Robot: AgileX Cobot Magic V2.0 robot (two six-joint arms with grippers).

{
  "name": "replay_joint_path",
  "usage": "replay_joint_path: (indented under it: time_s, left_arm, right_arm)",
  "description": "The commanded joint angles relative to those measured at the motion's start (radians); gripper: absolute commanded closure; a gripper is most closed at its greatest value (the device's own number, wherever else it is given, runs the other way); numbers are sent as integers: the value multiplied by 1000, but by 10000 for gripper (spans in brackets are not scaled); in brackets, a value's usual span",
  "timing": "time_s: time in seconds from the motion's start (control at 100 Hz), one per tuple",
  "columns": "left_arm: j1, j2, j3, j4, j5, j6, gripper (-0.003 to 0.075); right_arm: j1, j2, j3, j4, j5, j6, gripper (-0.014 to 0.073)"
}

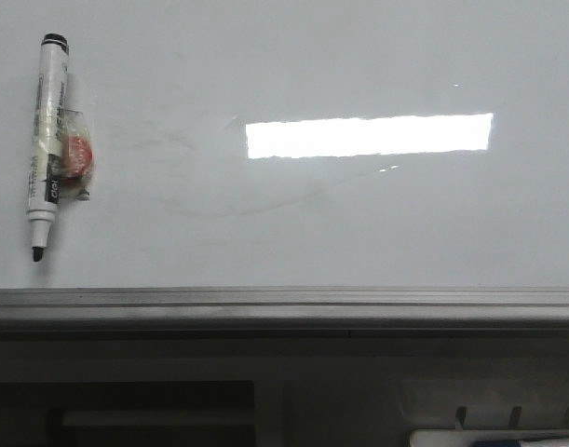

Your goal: Write number 3 on whiteboard

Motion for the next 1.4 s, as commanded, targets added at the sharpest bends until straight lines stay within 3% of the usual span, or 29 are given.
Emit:
replay_joint_path:
  time_s: [0.0, 0.17, 0.49, 0.78, 0.87, 1.01, 1.26, 1.39]
  left_arm:
    - [-6, -24, 11, -1, -48, -8, 741]
    - [-6, -24, 11, 6, -65, -8, 741]
    - [-6, -24, 11, 6, -139, -8, 741]
    - [-6, -24, 11, 1, -237, -8, 741]
    - [-6, -24, 9, -38, -242, -11, 741]
    - [-6, 3, -3, -70, -232, -11, 741]
    - [-8, 93, -198, -59, -82, -11, 741]
    - [-8, 148, -294, -59, -25, -11, 741]
  right_arm:
    - [-3, -17, 30, -32, -82, 1, 636]
    - [-3, -17, 30, -77, -153, 1, 636]
    - [-3, -17, 30, -73, -515, 1, 636]
    - [-3, -17, 30, -73, -548, 1, 636]
    - [-3, -17, 21, -7, -498, 1, 636]
    - [-3, -14, -52, 196, -248, 1, 636]
    - [-3, 54, -209, 230, 14, 1, 636]
    - [-3, 110, -259, 272, 63, 1, 636]
